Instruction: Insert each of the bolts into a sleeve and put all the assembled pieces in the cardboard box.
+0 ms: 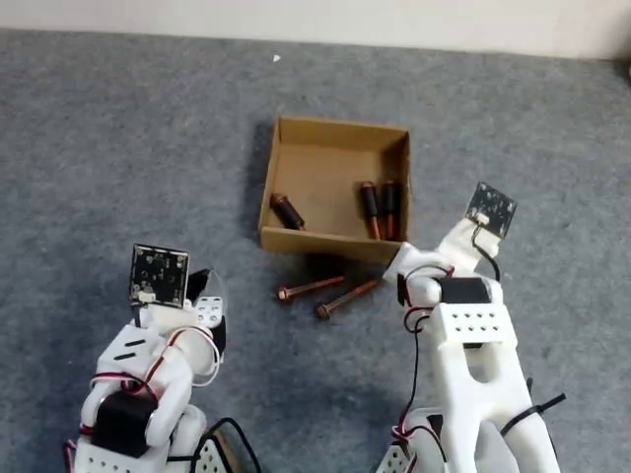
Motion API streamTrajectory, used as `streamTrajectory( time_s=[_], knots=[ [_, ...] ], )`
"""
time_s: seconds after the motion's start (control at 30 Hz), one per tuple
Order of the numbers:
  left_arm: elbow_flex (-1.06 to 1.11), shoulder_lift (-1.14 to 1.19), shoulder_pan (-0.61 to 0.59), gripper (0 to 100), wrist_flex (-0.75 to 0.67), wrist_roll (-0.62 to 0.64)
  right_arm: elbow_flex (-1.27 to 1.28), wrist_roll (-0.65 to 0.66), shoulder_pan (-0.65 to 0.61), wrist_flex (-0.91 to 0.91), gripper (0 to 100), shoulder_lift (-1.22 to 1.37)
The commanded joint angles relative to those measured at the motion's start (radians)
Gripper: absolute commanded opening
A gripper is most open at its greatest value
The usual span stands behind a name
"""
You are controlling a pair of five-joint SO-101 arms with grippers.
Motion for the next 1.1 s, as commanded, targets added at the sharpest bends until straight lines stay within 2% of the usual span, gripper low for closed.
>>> streamTrajectory(
  time_s=[0.0, 0.13, 0.3, 0.4, 0.5, 0.7, 1.07],
  knots=[
    [-0.076, 0.022, 0.058, 1, 0.003, -0.006, -0.004, -0.009, 0.015, -0.028, 0.4, -0.033],
    [-0.156, 0.203, 0.077, 1, -0.018, -0.005, -0.002, -0.009, 0.015, -0.028, 0.4, -0.033],
    [-0.278, 0.596, 0.108, 1, -0.072, -0.005, -0.002, -0.009, 0.016, -0.028, 0.4, -0.033],
    [-0.328, 0.822, 0.157, 1, -0.15, 0.0, -0.005, -0.009, 0.019, -0.028, 0.4, -0.033],
    [-0.383, 1.006, 0.186, 3, -0.249, 0.127, -0.008, -0.009, 0.054, -0.028, 0.4, -0.033],
    [-0.541, 1.27, 0.231, 24, -0.269, 0.405, -0.01, -0.009, 0.104, -0.028, 0.4, -0.033],
    [-0.682, 1.586, 0.329, 23, -0.27, 0.69, -0.008, -0.009, 0.127, -0.028, 0.4, -0.033]
  ],
)
